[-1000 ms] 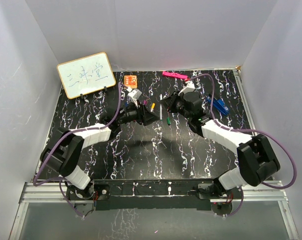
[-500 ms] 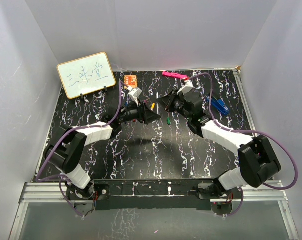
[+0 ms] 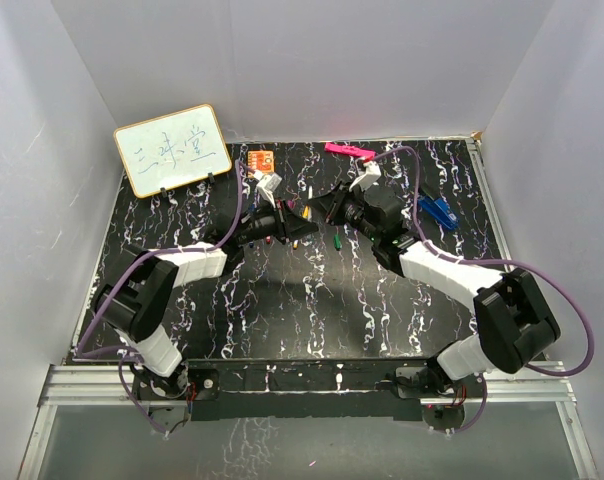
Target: Insert the pens into the pen caps
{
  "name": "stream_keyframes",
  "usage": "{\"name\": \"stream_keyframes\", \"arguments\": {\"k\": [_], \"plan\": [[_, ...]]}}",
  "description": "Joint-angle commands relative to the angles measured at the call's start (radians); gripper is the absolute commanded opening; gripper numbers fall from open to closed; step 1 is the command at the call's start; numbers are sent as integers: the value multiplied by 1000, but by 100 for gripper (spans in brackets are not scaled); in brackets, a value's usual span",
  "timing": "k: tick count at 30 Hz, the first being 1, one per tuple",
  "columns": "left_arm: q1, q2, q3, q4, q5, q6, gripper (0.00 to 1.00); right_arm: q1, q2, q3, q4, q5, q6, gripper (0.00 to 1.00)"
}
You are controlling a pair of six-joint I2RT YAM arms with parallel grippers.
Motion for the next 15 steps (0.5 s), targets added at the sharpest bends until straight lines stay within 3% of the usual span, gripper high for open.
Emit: {"name": "stream_keyframes", "arguments": {"k": [1, 5, 9, 15], "plan": [[-3, -8, 16, 50, 13, 7, 0, 3, -5, 4, 43, 17, -11, 0], [-4, -15, 24, -12, -5, 30, 0, 5, -23, 5, 27, 23, -46, 2], [-3, -35, 21, -116, -38, 71, 0, 5, -76, 1, -24, 105, -107, 22], [-5, -89, 28, -380, -142, 169, 0, 5, -157, -33, -103, 295, -192, 27]]}}
